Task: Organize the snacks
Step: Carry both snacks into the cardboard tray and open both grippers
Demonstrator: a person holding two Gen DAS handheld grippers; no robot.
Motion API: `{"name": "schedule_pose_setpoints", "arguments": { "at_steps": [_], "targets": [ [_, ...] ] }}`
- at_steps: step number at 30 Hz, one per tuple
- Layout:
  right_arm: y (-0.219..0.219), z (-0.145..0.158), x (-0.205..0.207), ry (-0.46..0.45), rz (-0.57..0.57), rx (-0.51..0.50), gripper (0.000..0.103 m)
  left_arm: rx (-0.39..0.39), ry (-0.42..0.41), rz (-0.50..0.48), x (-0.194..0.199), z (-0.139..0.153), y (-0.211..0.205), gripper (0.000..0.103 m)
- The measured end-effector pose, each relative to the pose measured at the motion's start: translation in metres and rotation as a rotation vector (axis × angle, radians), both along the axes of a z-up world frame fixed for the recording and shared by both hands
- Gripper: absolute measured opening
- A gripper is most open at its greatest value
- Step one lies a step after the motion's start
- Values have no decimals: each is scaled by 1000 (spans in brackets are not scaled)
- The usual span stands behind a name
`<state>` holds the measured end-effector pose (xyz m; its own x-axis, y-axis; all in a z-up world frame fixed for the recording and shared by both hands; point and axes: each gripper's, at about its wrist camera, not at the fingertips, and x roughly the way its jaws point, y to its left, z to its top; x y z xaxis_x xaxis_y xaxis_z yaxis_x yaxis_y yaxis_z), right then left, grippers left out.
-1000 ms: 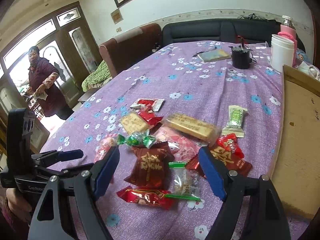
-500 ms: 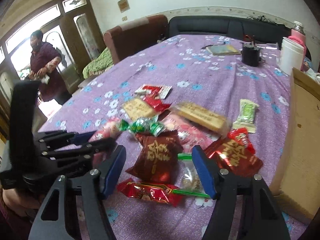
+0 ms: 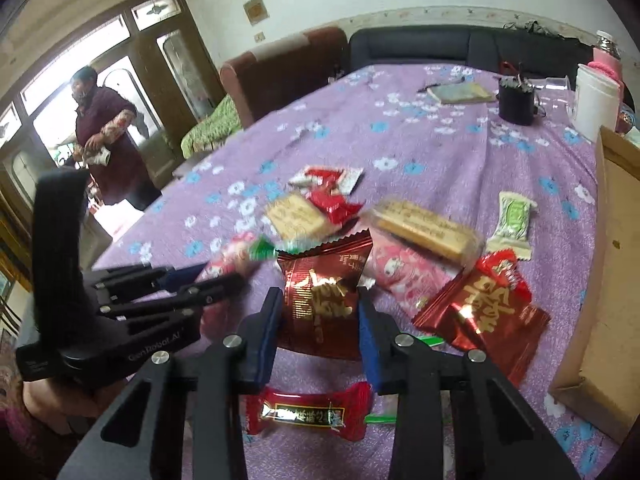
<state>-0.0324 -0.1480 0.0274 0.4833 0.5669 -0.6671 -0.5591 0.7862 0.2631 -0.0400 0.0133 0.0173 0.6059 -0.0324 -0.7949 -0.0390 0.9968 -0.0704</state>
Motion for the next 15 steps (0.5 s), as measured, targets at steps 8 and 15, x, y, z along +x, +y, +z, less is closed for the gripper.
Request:
{"name": "schedule_pose_setpoints", "arguments": {
  "at_steps": [8,15],
  "targets": [
    [-13,19,2,-46,-36,80,35,-22,-45,1,-9,18,2,24],
    [-33,29,11,-49,-92,136,35,-29,-83,-32,-16,37,-9,24]
  ]
}}
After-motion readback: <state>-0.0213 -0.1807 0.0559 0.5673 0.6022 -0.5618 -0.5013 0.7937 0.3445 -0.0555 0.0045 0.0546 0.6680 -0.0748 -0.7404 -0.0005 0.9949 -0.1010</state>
